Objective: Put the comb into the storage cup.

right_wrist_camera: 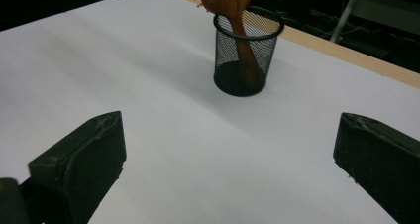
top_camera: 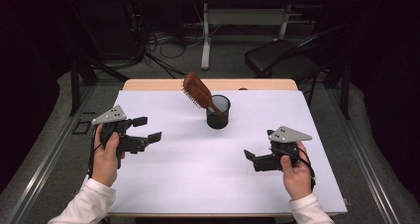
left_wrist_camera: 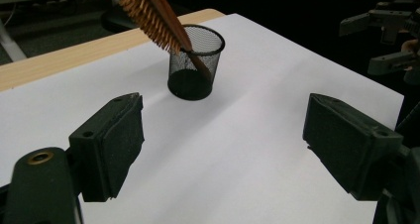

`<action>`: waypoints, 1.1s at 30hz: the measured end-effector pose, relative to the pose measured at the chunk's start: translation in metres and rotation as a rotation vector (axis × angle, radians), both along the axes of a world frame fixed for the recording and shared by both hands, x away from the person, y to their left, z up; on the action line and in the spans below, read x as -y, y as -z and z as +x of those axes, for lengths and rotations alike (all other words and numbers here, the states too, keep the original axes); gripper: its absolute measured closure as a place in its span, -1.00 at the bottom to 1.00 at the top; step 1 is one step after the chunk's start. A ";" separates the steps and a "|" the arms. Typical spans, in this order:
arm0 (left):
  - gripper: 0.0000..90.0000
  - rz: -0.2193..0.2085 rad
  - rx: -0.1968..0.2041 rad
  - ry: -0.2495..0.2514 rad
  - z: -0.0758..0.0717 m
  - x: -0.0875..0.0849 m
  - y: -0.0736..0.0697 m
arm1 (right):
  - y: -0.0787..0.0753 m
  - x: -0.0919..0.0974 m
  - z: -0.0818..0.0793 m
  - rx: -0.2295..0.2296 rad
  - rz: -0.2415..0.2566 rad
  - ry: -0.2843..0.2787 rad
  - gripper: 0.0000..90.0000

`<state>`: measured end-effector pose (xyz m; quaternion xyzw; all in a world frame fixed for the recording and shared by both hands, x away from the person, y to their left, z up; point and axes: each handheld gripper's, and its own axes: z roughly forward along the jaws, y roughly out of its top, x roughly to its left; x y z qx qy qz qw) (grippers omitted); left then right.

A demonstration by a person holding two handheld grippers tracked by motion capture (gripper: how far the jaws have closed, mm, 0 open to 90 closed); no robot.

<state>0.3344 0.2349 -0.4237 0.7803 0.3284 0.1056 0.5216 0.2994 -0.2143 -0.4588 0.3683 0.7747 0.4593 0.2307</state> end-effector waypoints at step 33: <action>-0.64 -0.014 -0.048 -0.132 -0.032 -0.055 0.096 | 0.059 0.061 -0.025 -0.057 0.019 0.176 -0.99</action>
